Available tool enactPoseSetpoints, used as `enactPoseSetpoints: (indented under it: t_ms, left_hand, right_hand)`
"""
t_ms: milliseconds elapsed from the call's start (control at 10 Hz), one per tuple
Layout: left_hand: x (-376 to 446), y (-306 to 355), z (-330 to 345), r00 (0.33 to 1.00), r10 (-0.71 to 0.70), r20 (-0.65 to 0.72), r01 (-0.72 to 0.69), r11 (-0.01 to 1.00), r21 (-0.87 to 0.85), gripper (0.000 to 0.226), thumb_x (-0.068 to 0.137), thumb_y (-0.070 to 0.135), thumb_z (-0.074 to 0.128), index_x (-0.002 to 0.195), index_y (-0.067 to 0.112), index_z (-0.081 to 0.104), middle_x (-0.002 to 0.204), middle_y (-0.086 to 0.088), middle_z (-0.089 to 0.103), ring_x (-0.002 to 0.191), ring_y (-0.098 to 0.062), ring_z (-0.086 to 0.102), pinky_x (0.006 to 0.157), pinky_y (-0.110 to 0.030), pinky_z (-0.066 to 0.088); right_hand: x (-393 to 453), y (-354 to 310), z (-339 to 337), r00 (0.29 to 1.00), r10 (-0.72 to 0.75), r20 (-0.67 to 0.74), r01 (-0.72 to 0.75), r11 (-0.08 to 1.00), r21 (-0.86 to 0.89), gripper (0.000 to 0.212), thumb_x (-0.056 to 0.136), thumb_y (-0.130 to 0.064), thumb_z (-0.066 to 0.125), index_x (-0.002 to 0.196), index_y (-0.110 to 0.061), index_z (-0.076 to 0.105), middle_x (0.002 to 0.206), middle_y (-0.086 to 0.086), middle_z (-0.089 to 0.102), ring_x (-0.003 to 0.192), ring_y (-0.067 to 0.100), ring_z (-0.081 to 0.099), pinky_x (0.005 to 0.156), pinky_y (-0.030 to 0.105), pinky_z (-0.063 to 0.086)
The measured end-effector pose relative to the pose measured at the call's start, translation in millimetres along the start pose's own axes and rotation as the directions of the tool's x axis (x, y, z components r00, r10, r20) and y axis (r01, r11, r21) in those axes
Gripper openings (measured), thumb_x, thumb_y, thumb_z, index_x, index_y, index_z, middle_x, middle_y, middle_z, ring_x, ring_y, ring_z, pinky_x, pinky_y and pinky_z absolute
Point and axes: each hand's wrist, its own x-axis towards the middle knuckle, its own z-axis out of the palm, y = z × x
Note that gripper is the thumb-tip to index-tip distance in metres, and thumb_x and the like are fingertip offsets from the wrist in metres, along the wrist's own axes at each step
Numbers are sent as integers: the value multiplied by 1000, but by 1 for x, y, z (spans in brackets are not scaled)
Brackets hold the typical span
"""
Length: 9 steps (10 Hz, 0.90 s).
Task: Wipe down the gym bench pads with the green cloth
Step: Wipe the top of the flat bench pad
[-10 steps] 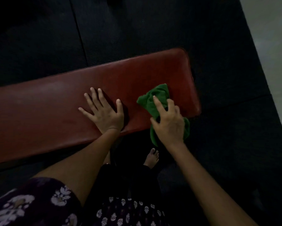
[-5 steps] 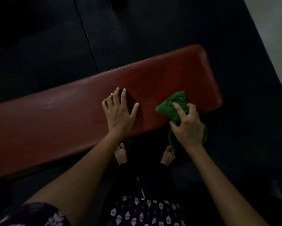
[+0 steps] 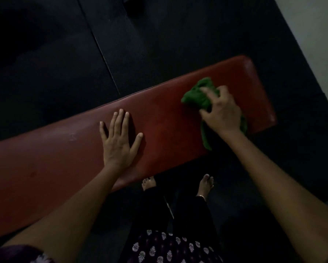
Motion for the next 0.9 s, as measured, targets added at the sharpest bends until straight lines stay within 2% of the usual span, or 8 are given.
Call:
enactPoseSetpoints:
  t_ms: [100,200,300,400,600,700,800,900]
  left_hand:
    - [0,1,1,999,-3,-32,2,1000,-14,71,91,53,31,146,8,29,154,-9,25,143,-19,14,114,-52,0]
    - [1,-1,1,999,3,-36,-3,1000,-22,71,90,53,31,145,8,30,154,-10,26,142,-19,15,114,-54,2]
    - [1,-3,2,1000,9,-30,-10,999,-45,71,90,53,32,145,8,31,153,-10,27,142,-19,15,113,-56,4]
    - [1,-2,3,999,5,-34,-7,999,-44,71,90,53,31,145,8,31,153,-11,27,142,-18,13,113,-56,4]
    - [0,-3,4,999,12,-42,-14,999,-50,72,90,54,31,145,8,31,153,-10,27,142,-21,17,113,-55,3]
    - [2,-3,4,999,0,-35,-2,998,-67,73,89,55,29,146,9,30,154,-9,25,143,-21,17,114,-54,0]
    - [2,-2,2,1000,1,-23,-3,995,-95,73,88,56,30,145,10,30,155,-8,24,144,-21,16,114,-51,-3]
    - [-2,-13,-9,996,91,3,-87,969,-230,70,88,53,33,144,11,32,154,-8,25,144,-20,16,115,-44,-7]
  right_hand:
    - [35,12,-14,912,406,-63,-392,906,157,56,86,-29,61,138,-27,42,133,13,40,116,32,47,87,35,40]
    - [40,-24,-4,907,417,-62,-409,906,113,52,86,-30,59,135,-26,43,133,12,40,116,31,47,88,35,41]
    - [20,-101,17,999,32,16,-33,997,71,57,85,-34,60,138,-29,41,133,11,40,113,30,48,85,38,44]
    - [5,-117,24,971,-221,95,221,975,18,60,85,-35,60,141,-32,37,133,11,40,112,29,48,83,38,45]
    - [13,-20,0,993,118,20,-117,993,-11,62,84,-33,64,141,-31,38,130,15,38,111,34,48,84,38,44]
    - [-3,-19,7,942,333,-45,-329,941,72,61,85,-34,62,141,-28,37,130,15,39,111,33,48,81,37,43]
    - [-27,-55,20,954,299,-26,-294,948,124,62,84,-35,62,141,-28,37,129,13,40,110,31,49,80,35,43]
    - [-74,-81,35,999,-11,42,9,999,52,65,85,-35,63,143,-30,35,128,14,39,108,28,49,76,35,45]
